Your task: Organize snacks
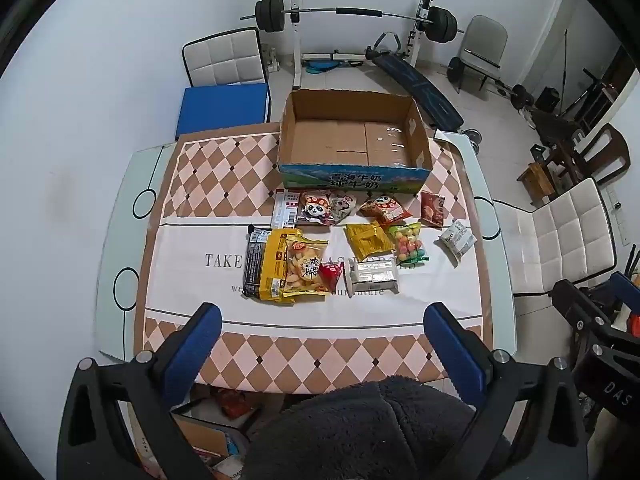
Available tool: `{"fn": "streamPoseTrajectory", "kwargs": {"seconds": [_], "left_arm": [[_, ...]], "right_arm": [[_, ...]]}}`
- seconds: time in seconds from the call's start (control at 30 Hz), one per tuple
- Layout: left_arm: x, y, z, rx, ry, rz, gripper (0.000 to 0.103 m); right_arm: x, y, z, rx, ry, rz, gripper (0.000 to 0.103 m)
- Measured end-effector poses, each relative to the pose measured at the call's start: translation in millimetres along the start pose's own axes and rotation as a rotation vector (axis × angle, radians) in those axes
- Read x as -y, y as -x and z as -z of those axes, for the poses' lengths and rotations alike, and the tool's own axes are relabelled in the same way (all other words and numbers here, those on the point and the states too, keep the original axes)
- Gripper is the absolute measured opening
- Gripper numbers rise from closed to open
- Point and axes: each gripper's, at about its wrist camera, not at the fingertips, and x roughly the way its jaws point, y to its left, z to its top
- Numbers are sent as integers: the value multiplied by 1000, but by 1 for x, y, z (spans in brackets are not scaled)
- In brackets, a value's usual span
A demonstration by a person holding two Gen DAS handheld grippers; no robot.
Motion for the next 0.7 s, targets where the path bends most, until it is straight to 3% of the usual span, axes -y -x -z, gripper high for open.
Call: {"fn": "streamPoseTrajectory", "kwargs": {"seconds": [0.7], "left_arm": [[7,7,-14,11,9,3,103]], "right_arm": [[3,-1,-5,9,0,-10,103]]}}
